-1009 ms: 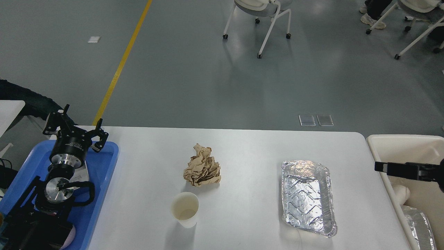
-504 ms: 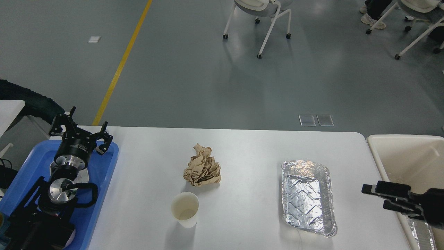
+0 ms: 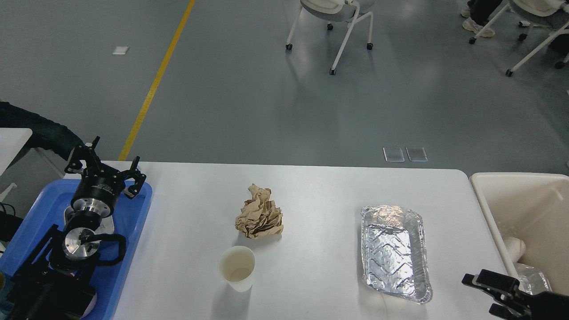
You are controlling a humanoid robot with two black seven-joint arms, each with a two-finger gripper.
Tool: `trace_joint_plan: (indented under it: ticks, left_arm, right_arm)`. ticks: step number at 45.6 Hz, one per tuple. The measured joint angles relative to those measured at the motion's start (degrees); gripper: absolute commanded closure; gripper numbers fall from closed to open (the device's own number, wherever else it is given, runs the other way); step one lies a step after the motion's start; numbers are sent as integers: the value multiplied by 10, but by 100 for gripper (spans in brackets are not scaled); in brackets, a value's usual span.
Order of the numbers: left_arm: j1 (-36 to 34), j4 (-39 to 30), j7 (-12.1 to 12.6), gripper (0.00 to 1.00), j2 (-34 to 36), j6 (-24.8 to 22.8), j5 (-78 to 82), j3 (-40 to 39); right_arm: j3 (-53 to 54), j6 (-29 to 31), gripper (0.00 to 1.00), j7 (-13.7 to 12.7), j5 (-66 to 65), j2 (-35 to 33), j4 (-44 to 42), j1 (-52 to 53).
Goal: Tidy desktop
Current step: 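Lower the right gripper to the near edge of the foil tray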
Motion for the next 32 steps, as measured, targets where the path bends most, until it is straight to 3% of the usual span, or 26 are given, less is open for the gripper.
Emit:
trace_joint_plan:
  ticks: [22, 32]
  left_arm:
    - [2, 0, 0, 3, -2, 2, 0, 0]
    - [1, 0, 0, 3, -3, 3, 1, 0]
  right_arm:
    - [-11, -127, 0, -1, 57, 103, 19, -37]
    - [-10, -158, 0, -22, 98, 137, 19, -43]
